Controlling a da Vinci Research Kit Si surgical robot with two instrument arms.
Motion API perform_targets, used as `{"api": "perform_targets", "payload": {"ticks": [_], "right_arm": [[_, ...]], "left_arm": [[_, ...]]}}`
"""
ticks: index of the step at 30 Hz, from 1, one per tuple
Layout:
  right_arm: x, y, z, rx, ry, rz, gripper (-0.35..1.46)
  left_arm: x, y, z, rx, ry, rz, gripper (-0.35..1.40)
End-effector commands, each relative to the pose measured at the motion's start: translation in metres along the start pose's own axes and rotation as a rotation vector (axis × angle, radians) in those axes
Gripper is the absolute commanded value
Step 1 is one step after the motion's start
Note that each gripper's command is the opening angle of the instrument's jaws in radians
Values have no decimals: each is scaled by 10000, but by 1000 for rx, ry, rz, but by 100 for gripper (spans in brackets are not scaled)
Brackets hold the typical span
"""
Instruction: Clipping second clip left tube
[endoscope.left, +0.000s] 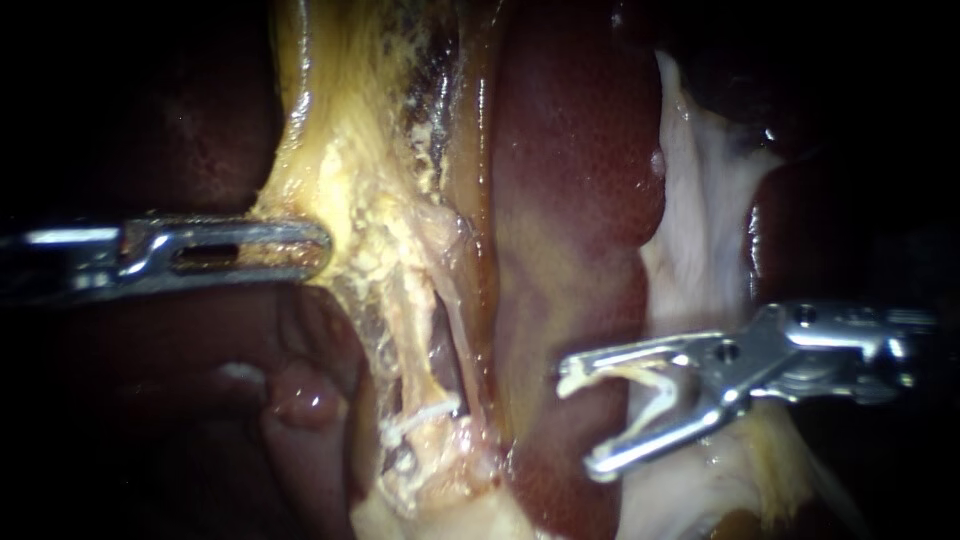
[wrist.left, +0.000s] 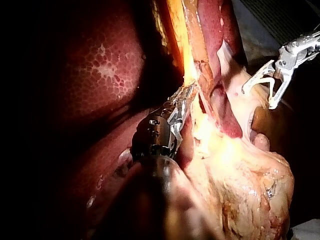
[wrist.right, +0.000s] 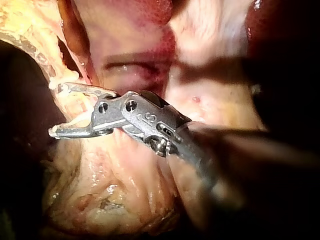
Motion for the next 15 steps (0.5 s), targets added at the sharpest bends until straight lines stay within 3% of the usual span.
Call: {"api": "perform_targets", "payload": {"ticks": [1,8,15], "right_arm": [[-2,6,7,-4,2,12,55],[-9,38,35,-27,8,33,55],[-17,63,48,-56,-19,38,54]], "left_arm": [[0,-1,-1,-1,0,-1,-35],[1,-5,-4,-1,0,4,-35],[2,-9,-6,0,-3,9,-35]]}}
